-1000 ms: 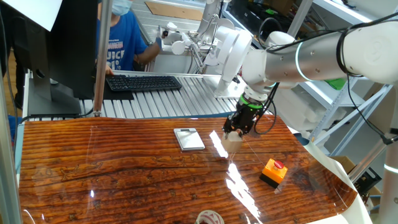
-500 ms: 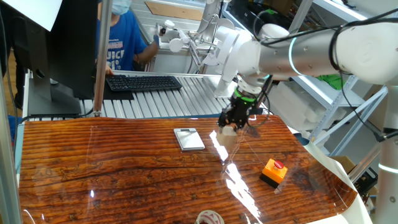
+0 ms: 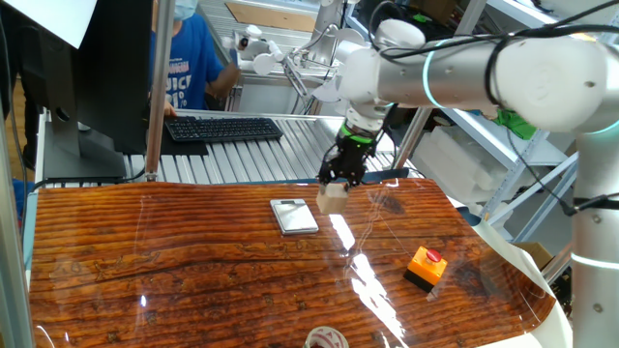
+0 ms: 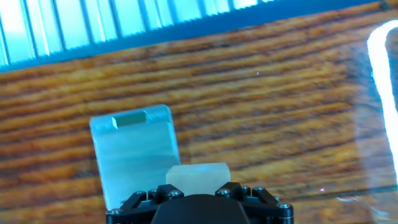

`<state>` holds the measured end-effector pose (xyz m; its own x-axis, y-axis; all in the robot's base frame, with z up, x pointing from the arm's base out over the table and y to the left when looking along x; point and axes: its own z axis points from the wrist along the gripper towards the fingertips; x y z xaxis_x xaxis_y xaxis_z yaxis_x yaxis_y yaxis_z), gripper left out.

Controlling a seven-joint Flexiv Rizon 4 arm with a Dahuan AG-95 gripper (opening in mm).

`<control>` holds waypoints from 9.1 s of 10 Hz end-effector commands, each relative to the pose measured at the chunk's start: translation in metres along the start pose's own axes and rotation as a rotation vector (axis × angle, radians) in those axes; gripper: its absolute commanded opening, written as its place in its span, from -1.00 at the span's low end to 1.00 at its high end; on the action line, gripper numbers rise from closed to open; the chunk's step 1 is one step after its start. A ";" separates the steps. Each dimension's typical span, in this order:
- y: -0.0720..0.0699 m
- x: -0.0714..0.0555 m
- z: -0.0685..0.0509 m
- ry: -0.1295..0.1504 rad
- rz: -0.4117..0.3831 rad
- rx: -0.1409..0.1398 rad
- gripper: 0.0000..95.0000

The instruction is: Place the block on the scale

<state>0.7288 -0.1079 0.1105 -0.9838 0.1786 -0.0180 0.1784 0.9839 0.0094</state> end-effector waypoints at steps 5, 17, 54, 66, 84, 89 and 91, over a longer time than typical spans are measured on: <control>0.038 -0.021 -0.004 0.005 0.028 0.006 -1.00; 0.058 -0.016 0.024 -0.026 -0.043 0.013 -1.00; 0.067 -0.018 0.037 0.007 -0.063 -0.040 -1.00; 0.079 -0.019 0.043 -0.010 -0.051 -0.037 -1.00; 0.077 -0.015 0.052 -0.019 0.011 -0.018 0.20; 0.077 -0.015 0.053 -0.018 0.032 -0.026 0.60; 0.077 -0.015 0.053 -0.017 0.050 -0.027 1.00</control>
<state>0.7585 -0.0349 0.0585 -0.9727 0.2294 -0.0341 0.2281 0.9730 0.0363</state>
